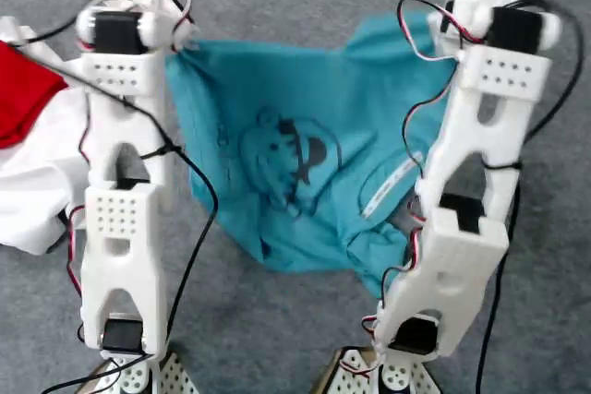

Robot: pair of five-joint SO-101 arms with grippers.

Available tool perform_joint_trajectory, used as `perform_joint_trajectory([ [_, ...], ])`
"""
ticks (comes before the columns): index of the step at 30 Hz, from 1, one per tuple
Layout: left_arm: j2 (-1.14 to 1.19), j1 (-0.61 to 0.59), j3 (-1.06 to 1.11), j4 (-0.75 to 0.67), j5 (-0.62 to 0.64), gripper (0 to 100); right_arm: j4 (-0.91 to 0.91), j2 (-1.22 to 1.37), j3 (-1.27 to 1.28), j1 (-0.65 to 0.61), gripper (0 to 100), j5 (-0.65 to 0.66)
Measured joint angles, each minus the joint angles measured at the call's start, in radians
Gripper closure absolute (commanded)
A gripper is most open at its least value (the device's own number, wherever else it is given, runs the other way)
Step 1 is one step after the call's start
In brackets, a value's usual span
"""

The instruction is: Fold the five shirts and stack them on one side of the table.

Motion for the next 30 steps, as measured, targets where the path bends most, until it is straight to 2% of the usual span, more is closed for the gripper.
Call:
perform_joint_trajectory([
  [9, -0.402, 0.015, -0.002, 0.000, -0.368, 98, 0.012, -0.227, -0.483, -0.074, 99.4, 0.000],
  [15, -0.637, 0.015, 0.078, 0.000, -0.514, 98, -0.018, -0.431, -0.488, -0.107, 99.4, 0.017],
  [20, -0.890, 0.015, 0.394, 0.000, -0.582, 98, -0.037, -0.588, -0.407, -0.109, 99.4, 0.100],
  [30, -1.430, 0.017, 1.252, 0.000, -0.588, 98, -0.094, -0.779, -0.201, -0.110, 99.5, 0.207],
])
